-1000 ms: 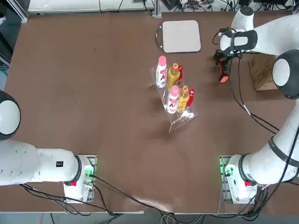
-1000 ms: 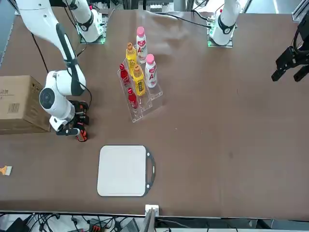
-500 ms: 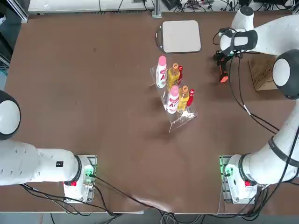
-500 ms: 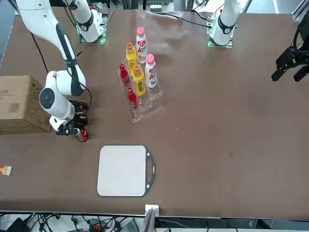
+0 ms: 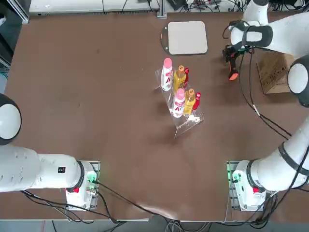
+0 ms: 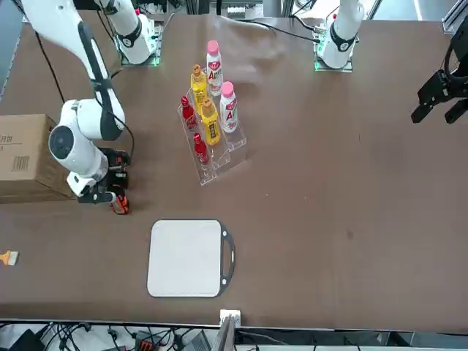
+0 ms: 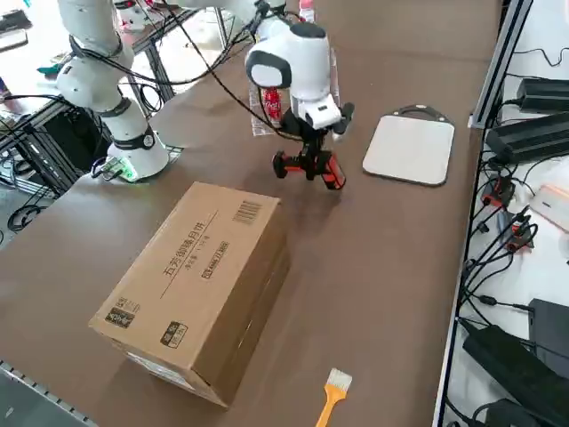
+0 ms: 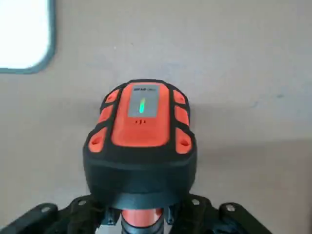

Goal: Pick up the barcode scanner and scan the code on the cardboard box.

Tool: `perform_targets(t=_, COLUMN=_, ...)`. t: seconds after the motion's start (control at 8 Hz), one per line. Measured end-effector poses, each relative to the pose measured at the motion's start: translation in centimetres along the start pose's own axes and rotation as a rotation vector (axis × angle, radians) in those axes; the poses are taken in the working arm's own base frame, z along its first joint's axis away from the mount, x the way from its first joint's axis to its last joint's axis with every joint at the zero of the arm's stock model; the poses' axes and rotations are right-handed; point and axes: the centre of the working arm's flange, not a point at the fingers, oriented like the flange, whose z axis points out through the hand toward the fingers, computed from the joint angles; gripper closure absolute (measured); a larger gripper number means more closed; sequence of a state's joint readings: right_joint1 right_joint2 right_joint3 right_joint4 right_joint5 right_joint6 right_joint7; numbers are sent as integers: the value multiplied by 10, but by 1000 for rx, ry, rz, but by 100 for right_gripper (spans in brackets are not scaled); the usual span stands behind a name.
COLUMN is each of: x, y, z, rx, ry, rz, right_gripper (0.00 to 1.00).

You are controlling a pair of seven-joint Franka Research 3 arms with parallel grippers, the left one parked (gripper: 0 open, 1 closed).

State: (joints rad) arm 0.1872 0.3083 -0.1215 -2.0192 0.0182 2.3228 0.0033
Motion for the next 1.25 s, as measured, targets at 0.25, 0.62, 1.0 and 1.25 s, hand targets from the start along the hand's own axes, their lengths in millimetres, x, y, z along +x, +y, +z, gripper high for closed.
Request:
perform_targets(t=0.25, x=-16, y=19, z=-87, rx=20, ry=14, rz=31, right_gripper=57)
perform_targets(t=0.62, x=-67, y=101, z=-176, rx=50, ry=-21, rz=71, right_gripper=57)
perform_targets(t=1.0, x=-115, y=211, z=-186, rx=79, ry=-63, rz=21, right_gripper=57)
perform_targets(t=1.25, x=-144, y=278, z=-177, rx=87, ry=-67, rz=-4, right_gripper=57)
